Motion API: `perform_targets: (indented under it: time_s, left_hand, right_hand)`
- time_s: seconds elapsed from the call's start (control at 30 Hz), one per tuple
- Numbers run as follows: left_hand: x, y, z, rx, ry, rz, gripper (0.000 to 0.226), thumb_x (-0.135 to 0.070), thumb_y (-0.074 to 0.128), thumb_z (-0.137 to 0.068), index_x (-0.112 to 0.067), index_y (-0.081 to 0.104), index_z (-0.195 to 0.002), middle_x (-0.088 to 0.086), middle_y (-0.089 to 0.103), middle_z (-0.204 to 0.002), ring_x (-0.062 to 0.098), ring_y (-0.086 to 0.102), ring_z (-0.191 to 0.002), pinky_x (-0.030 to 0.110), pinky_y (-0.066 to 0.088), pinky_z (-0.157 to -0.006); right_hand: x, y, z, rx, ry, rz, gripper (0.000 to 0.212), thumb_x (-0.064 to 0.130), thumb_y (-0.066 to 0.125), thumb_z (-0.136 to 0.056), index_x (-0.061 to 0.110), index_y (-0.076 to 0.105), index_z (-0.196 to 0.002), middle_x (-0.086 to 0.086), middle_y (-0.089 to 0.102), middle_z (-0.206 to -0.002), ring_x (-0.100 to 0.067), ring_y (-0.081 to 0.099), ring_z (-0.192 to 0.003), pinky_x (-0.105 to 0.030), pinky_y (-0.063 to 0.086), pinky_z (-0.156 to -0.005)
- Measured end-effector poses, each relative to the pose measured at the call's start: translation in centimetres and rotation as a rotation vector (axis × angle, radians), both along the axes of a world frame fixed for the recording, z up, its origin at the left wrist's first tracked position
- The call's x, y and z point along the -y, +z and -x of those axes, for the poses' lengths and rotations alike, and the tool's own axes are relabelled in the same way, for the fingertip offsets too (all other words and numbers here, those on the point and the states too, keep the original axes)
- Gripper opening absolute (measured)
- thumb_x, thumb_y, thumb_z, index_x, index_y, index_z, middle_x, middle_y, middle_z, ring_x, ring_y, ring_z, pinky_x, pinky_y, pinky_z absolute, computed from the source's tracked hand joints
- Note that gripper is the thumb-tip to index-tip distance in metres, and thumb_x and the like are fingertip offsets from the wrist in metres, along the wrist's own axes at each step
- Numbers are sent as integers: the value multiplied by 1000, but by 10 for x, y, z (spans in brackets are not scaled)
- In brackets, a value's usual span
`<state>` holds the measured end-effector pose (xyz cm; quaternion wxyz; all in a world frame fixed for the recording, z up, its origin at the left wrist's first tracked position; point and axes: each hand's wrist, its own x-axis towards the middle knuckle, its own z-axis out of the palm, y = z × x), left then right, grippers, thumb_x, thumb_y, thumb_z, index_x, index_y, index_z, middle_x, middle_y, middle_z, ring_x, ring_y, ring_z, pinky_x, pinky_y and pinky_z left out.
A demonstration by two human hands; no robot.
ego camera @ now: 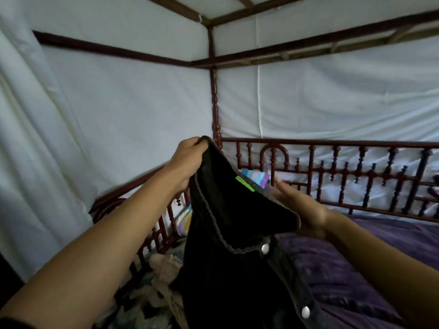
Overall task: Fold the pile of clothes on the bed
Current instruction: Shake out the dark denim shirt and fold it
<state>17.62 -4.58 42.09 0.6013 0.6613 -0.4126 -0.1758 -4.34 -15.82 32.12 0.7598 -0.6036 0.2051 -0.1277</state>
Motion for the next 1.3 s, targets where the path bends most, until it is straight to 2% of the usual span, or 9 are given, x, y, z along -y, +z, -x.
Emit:
perform_targets:
  time_s: [0.13,0.23,0.3,0.43,0.57,0.8,1.03,1.17,1.3]
  left_hand:
    - [19,-5,18,149,-216,-70,22,-20,55,-94,-6,69,-83,0,67,-73,11,63,-68,20,47,-63]
    - [36,-23,18,374,-153,-119,29,-21,57,-92,6,62,-85,7,60,-74,15,56,-70,27,41,-65]
    - [37,-31,2,509,-119,-122,27,-25,60,-91,0,61,-81,6,58,-69,13,55,-64,27,40,-62]
    - [21,-48,-30,663,-292,-263,21,-29,78,-76,-16,62,-80,-4,65,-76,3,60,-68,20,44,-61]
    - [20,-81,-38,970,-224,-395,17,-3,64,-77,-20,61,-76,-1,63,-76,19,64,-76,29,48,-66]
    - [49,-74,-43,884,18,73,18,-3,54,-85,-7,65,-70,4,61,-59,16,53,-53,33,44,-54]
    - [76,-71,0,129,-304,107,29,-28,42,-100,-19,69,-93,-2,70,-94,9,64,-91,28,49,-79]
    - [85,-66,13,363,-407,80,36,-46,45,-92,-17,65,-86,-1,67,-84,10,63,-80,38,48,-76]
    - [74,-76,5,398,-684,-134,44,-68,61,-70,-29,60,-89,-10,65,-82,5,63,-81,31,50,-74]
  right_hand:
    - [-18,-28,-10,-81,58,483,55,-2,57,-91,12,40,-141,-14,52,-133,-13,55,-113,-37,48,-96]
    - [-29,-57,-17,-14,119,731,33,11,65,-85,-6,60,-112,1,62,-96,10,56,-86,-20,48,-80]
    - [-24,-75,-14,-25,-71,700,7,9,63,-91,8,69,-89,10,64,-79,4,57,-74,-29,48,-71]
    - [8,-80,10,-170,-408,896,11,13,61,-93,10,69,-87,-4,71,-84,-11,64,-74,-47,53,-78]
    - [17,-63,24,-215,-492,1144,9,22,65,-90,30,68,-88,10,69,-84,-2,62,-78,-31,51,-70]
    - [9,-15,41,-181,-315,894,10,41,74,-80,32,72,-85,7,72,-83,-7,69,-76,-19,52,-61]
    - [21,22,69,-148,-447,826,32,40,70,-83,18,57,-62,3,53,-62,-11,52,-58,-24,39,-55]
    - [18,-5,78,-341,-55,470,21,29,71,-84,17,72,-101,-3,71,-107,-21,67,-100,-32,51,-88]
    - [16,-9,90,-406,-118,617,15,42,76,-74,32,68,-82,11,70,-86,-8,67,-82,-19,50,-69]
